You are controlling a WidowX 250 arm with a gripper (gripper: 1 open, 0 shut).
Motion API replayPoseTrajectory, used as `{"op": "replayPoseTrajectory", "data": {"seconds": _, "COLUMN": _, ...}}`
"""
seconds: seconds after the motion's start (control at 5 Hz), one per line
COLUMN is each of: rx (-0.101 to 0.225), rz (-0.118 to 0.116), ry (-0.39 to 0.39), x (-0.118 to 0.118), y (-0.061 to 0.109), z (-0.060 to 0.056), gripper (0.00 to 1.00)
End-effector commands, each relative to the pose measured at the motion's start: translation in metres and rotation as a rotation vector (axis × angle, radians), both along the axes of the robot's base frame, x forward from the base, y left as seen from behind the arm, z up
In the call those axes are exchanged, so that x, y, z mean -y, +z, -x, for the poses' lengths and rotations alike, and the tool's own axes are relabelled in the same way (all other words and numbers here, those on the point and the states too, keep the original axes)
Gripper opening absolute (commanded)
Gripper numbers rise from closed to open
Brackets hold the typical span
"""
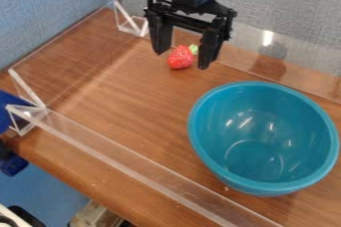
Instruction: Put the strawberry in the blue bowl
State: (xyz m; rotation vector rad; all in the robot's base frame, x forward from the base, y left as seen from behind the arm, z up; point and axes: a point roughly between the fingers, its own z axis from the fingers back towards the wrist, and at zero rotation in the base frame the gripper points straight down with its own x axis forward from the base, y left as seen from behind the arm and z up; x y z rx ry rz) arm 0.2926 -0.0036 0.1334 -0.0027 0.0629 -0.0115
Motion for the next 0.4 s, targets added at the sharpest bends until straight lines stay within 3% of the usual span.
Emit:
{"op": "replayPoseTrajectory", "data": {"seconds": 0.0, "rx": -0.008, "rz": -0.003, "ry": 0.008, "x": -0.007, "y": -0.010, "z": -0.011, "gripper": 1.00}}
{"op": "replayPoseTrajectory", "data": {"seconds": 0.2, "rx": -0.005, "rz": -0.009, "ry": 0.030, "x": -0.025, "y": -0.016, "z": -0.035, "gripper": 1.00}}
